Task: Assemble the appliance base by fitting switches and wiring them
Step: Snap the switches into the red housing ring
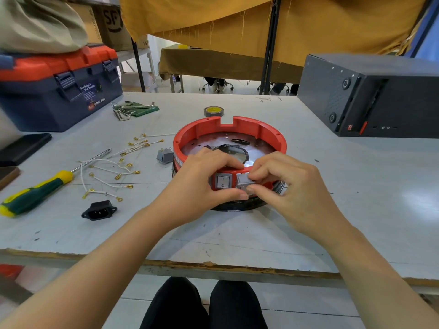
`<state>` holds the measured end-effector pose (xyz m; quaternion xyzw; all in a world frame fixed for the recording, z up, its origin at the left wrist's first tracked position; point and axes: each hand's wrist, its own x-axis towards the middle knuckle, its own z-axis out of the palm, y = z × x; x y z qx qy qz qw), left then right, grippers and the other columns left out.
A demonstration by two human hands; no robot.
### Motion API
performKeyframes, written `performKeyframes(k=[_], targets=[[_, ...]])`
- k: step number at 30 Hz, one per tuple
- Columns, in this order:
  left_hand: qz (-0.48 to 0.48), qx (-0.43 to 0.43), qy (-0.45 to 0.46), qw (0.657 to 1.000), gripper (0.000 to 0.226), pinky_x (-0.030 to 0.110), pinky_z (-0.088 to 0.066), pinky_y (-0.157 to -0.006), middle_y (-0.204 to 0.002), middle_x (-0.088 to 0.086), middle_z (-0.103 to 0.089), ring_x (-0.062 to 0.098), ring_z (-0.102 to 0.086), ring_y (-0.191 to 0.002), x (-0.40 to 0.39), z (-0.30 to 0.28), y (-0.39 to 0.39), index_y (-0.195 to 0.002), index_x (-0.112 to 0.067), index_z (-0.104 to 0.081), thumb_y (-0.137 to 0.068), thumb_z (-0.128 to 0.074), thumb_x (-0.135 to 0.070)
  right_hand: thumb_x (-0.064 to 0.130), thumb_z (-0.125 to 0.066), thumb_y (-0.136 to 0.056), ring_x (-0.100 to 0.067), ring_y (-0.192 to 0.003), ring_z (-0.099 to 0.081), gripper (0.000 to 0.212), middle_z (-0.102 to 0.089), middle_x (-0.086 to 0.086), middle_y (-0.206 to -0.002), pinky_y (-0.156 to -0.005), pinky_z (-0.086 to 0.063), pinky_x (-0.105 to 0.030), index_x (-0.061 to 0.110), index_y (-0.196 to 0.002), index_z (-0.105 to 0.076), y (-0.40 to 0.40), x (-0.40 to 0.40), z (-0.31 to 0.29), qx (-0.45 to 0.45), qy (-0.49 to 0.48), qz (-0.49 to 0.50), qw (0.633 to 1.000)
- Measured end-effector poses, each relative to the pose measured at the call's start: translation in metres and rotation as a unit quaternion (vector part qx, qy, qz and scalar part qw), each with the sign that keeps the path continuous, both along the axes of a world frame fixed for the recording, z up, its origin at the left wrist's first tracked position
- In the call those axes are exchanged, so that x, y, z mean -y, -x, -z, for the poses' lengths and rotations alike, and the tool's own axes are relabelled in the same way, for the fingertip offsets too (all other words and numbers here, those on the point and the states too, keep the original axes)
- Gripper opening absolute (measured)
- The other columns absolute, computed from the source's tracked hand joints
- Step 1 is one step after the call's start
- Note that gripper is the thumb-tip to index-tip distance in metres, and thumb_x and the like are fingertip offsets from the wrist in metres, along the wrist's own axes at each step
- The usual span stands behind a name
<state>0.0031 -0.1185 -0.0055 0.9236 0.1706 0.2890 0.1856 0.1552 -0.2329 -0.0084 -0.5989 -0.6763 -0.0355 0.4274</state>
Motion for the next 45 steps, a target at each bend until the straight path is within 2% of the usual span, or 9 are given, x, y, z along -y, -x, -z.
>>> performKeyframes(k=[7,10,12,14,16,20,34,40,45], targets=[[-0.013,0.014,-0.002,1.0,0.032,0.021,-0.041,-0.08,-0.094,-0.012,-0.065,0.009,-0.054,-0.092,0.0,-0.001,-0.002,-0.104,-0.022,-0.068,-0.075,-0.074,-0.035,0.006,-0.073,-0.077,-0.01,-0.091,-0.054,0.011,-0.059,-0.004,-0.1,-0.081,-0.04,-0.011,0.005,-0.085,-0.066,-0.002,-0.005,0.001,0.063,-0.007,0.035,0.997],[-0.013,0.012,-0.004,1.0,0.034,0.016,-0.039,-0.08,-0.092,-0.02,-0.06,0.005,-0.051,-0.092,0.0,-0.005,-0.002,-0.105,-0.021,-0.069,-0.075,-0.074,-0.035,0.021,-0.071,-0.083,-0.016,-0.108,-0.052,0.031,-0.059,0.001,-0.113,-0.092,-0.037,-0.023,0.013,-0.111,-0.062,-0.008,-0.007,-0.004,0.088,0.068,0.049,0.993],[-0.014,0.004,-0.014,1.0,0.036,0.017,-0.041,-0.081,-0.093,-0.018,-0.061,0.004,-0.052,-0.093,0.0,-0.006,-0.002,-0.107,-0.021,-0.068,-0.075,-0.074,-0.035,0.03,-0.068,-0.084,-0.015,-0.107,-0.051,0.036,-0.061,0.005,-0.113,-0.092,-0.037,-0.025,0.017,-0.117,-0.062,-0.012,-0.009,-0.008,0.093,0.107,0.043,0.989],[-0.02,-0.005,-0.022,1.0,0.039,0.02,-0.044,-0.084,-0.1,-0.011,-0.064,0.007,-0.055,-0.096,0.0,-0.007,-0.002,-0.11,-0.019,-0.068,-0.075,-0.074,-0.036,0.033,-0.066,-0.083,-0.013,-0.103,-0.051,0.034,-0.061,0.007,-0.107,-0.089,-0.038,-0.023,0.019,-0.113,-0.064,-0.014,-0.011,-0.01,0.091,0.119,0.037,0.988],[-0.028,-0.007,-0.016,0.999,0.039,0.02,-0.045,-0.087,-0.106,-0.007,-0.063,0.008,-0.056,-0.099,0.0,-0.007,-0.002,-0.109,-0.017,-0.069,-0.075,-0.074,-0.036,0.035,-0.066,-0.083,-0.008,-0.101,-0.048,0.031,-0.057,0.011,-0.104,-0.084,-0.036,-0.013,0.021,-0.111,-0.063,-0.016,-0.013,-0.012,0.087,0.132,0.038,0.987],[-0.032,-0.025,-0.031,0.999,0.035,0.03,-0.044,-0.086,-0.102,-0.002,-0.063,0.014,-0.055,-0.097,0.0,-0.007,-0.005,-0.104,-0.014,-0.068,-0.077,-0.073,-0.036,0.033,-0.066,-0.085,-0.002,-0.094,-0.041,0.026,-0.05,0.016,-0.097,-0.079,-0.029,-0.003,0.021,-0.108,-0.062,-0.018,-0.018,-0.012,0.093,0.146,0.037,0.984],[-0.036,0.003,-0.034,0.999,0.025,0.033,-0.043,-0.076,-0.088,0.001,-0.061,0.017,-0.054,-0.085,-0.003,-0.009,-0.009,-0.092,-0.009,-0.069,-0.079,-0.074,-0.028,0.022,-0.07,-0.083,-0.011,-0.089,-0.046,0.017,-0.048,0.015,-0.086,-0.074,-0.033,-0.01,0.022,-0.087,-0.053,-0.017,-0.025,-0.013,0.05,0.133,0.016,0.99],[-0.021,0.017,-0.027,0.999,0.024,0.031,-0.045,-0.077,-0.088,0.0,-0.062,0.015,-0.056,-0.084,-0.006,-0.008,-0.007,-0.093,-0.01,-0.071,-0.078,-0.075,-0.028,0.021,-0.071,-0.081,-0.009,-0.089,-0.047,0.017,-0.049,0.019,-0.084,-0.074,-0.034,-0.008,0.023,-0.087,-0.056,-0.015,-0.024,-0.014,0.03,0.126,0.021,0.991],[0.02,-0.005,0.025,0.999,0.017,0.027,-0.046,-0.081,-0.094,-0.006,-0.066,0.006,-0.057,-0.091,-0.016,-0.013,0.004,-0.09,-0.017,-0.07,-0.076,-0.076,-0.026,0.028,-0.071,-0.081,-0.006,-0.089,-0.052,0.015,-0.057,0.013,-0.09,-0.077,-0.041,-0.018,0.022,-0.093,-0.064,-0.012,-0.021,-0.013,0.036,0.127,0.002,0.991]])
